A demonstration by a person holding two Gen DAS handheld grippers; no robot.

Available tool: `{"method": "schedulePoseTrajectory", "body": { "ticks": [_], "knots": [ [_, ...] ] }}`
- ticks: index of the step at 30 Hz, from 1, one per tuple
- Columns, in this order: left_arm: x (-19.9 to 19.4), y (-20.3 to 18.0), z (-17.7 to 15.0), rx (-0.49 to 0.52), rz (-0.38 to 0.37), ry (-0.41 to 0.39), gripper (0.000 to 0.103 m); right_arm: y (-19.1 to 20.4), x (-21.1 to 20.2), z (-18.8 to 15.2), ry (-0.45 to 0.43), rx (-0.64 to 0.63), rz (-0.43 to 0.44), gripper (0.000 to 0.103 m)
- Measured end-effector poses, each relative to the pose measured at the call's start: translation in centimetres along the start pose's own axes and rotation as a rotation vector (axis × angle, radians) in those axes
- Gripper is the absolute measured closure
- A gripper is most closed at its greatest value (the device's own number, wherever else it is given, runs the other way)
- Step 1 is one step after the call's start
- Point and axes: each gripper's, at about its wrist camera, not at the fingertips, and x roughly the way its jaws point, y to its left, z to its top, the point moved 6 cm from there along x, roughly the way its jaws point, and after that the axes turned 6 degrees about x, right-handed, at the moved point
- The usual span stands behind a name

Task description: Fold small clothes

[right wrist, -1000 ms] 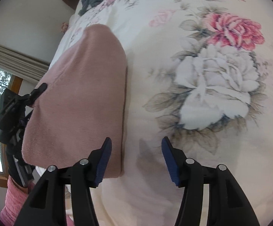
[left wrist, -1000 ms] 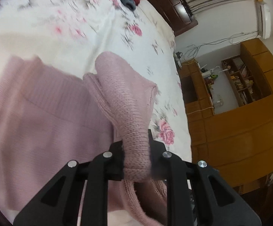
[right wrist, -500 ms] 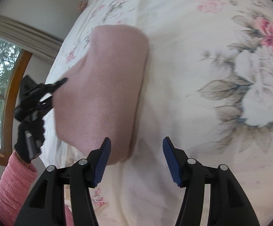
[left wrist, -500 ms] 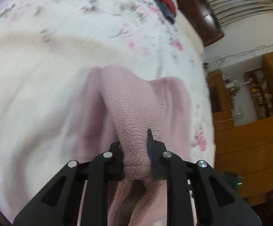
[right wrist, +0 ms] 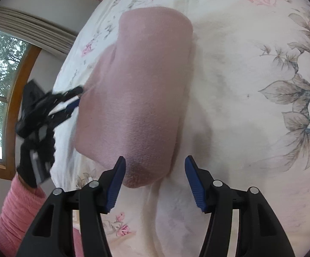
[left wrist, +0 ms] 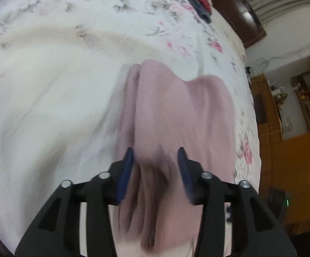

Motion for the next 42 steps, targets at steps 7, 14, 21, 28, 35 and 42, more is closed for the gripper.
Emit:
{"method": "schedulePoseTrajectory", "body": {
  "ticks": [7,14,21,28,35,42],
  "knots": [
    [0.5,-1.6,-6.1,0.063,-0.021,0.106,0.052,0.0,1.1,0.3,0.027,0.078,0.108,0.036],
    [2.3,0.3,-6.7,-0.016,-0.008,0.137,0.090,-1.2,4.4,-0.4,0.111,0.132,0.130,0.065],
    [-0.1,-0.2,-6.6,0.052,-0.020,0.100,0.092,1.4,1.3,-0.2,0.065,0.051,0.147,0.076],
    [2.0,2.1,-7.8,0.024,-0.002,0.127,0.094,-0.8,5.4,-1.4,0.103,0.047,0.029,0.075],
    [-1.5,0.8,-5.7,0.095,0.077,0.072,0.066,0.8,2.8,-0.3,0.037,-0.045,-0.053,0.048],
    [-1.4,1.6,1.4,0.050,0.153,-0.029,0.052,0.3,0.4,1.6,-0.028,-0.026,-0.053,0.046]
  ]
}}
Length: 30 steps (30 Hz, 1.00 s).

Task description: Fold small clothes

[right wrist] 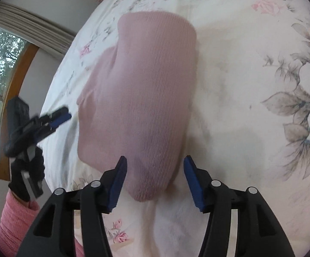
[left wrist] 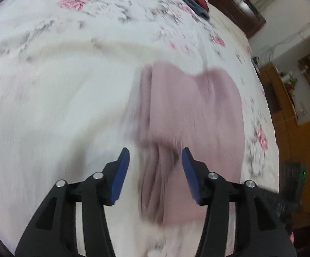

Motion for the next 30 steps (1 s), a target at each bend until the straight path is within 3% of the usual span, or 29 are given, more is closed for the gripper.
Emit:
{"method": "schedulePoseTrajectory", "body": {
  "ticks": [3,5,6,11,15,18,20,21,22,25,30],
  "knots": [
    [2.4,0.4,2.0,-0.051,-0.009,0.019,0.055,-0.3,0.5,0.0,0.005,0.001,-0.012,0.046],
    [3.8,0.3,2.4,-0.078,-0.041,0.039,0.074,-0.1,1.1,-0.1,0.012,0.004,-0.020,0.046],
    [4.4,0.0,2.4,-0.092,-0.064,0.052,0.094,-0.2,1.2,-0.1,0.016,0.005,-0.024,0.046],
    [3.3,-0.6,2.0,-0.091,-0.063,-0.030,0.095,-0.1,2.0,0.2,0.018,0.003,-0.033,0.045],
    [4.5,1.0,0.8,-0.133,-0.069,0.020,0.095,0.0,2.2,0.3,0.020,0.004,-0.025,0.045],
    [4.0,0.7,1.1,-0.153,-0.149,0.016,0.089,-0.2,1.7,0.2,0.018,-0.008,-0.029,0.045],
    [3.5,0.4,1.0,-0.147,-0.170,0.029,0.068,-0.2,1.3,0.4,0.014,-0.013,-0.026,0.045],
    [3.4,0.4,0.8,-0.129,-0.159,0.039,0.050,-0.1,1.0,0.6,0.007,-0.010,-0.015,0.045],
    [3.5,0.3,0.6,-0.112,-0.150,0.046,0.045,0.0,0.9,0.7,0.001,-0.005,-0.006,0.044],
    [4.2,0.4,-0.3,-0.083,-0.164,0.094,0.042,-0.1,0.3,1.7,-0.022,0.014,0.029,0.037],
    [6.7,0.3,-0.7,-0.125,-0.267,0.119,0.040,-0.4,0.7,3.4,-0.018,0.038,0.090,0.030]
  ]
}}
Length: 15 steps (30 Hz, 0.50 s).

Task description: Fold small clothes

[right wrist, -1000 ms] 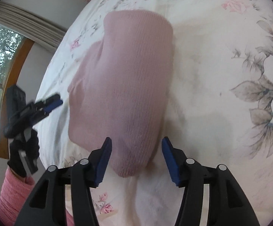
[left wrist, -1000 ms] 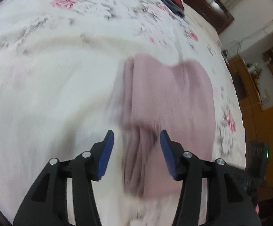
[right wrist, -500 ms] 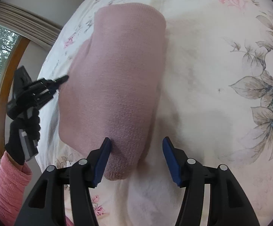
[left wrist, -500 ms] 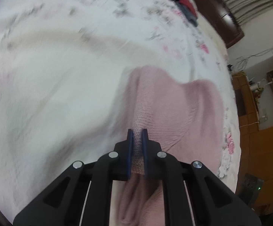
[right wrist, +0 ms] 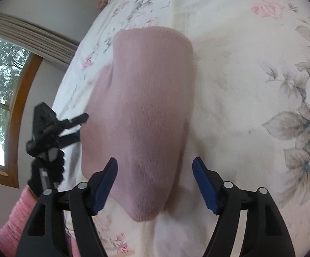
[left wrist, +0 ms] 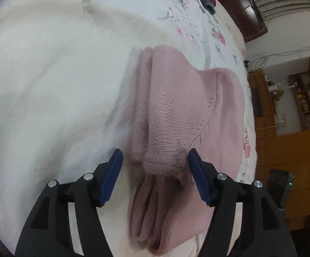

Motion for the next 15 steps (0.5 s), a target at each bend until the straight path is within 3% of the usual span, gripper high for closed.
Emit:
{"method": "schedulePoseTrajectory", "body": {
  "ticks": [6,10,15],
  "knots": [
    [2.7,-1.6,0.2,0.073,-0.058,0.024,0.036,-0.8,1.4,2.3,0.013,0.063,0.091,0.025],
    [3.9,-3.0,-0.3,0.121,-0.150,0.061,0.035,-1.3,3.0,3.4,0.035,0.093,0.142,0.024],
    [5.3,-3.0,0.0,0.108,-0.144,0.070,0.036,-1.2,4.9,4.5,0.053,0.109,0.198,0.017]
  ]
}}
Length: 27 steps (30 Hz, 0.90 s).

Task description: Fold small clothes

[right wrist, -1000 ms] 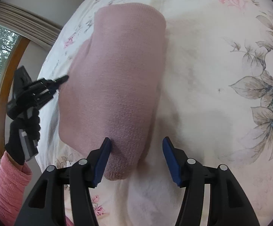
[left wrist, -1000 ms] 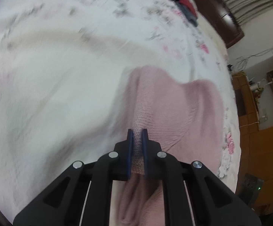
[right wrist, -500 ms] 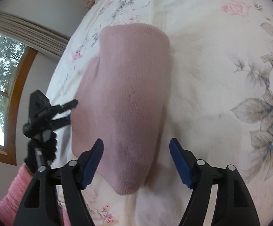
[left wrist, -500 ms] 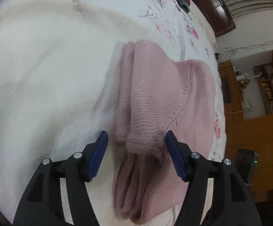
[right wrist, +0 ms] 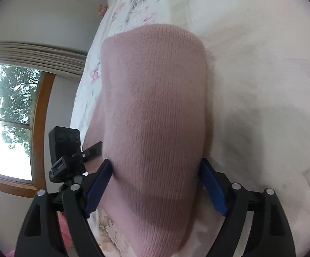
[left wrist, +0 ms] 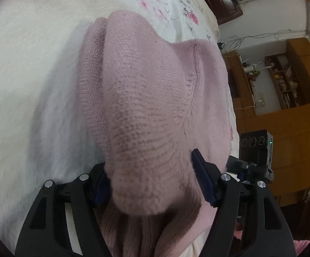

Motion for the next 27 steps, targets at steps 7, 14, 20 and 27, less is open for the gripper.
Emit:
{"method": "schedulePoseTrajectory", "body": {
  "ticks": [7,14,20,27],
  "knots": [
    [-0.3,-1.1,0.1,0.009,0.013,-0.055,0.056,0.0,-0.6,0.1,-0.013,-0.001,0.057,0.051],
    [-1.8,-6.6,-0.8,0.078,-0.030,-0.093,0.059,3.4,-4.1,-1.2,-0.058,-0.091,0.044,0.056],
    [-2.0,-13.8,-3.4,0.133,-0.129,-0.104,0.059,4.9,-11.8,-3.2,-0.126,-0.122,0.071,0.056],
    [0.7,-21.2,-9.3,0.221,-0.152,-0.071,0.058,1.9,-20.9,-7.9,-0.164,-0.108,0.056,0.056]
  ]
}}
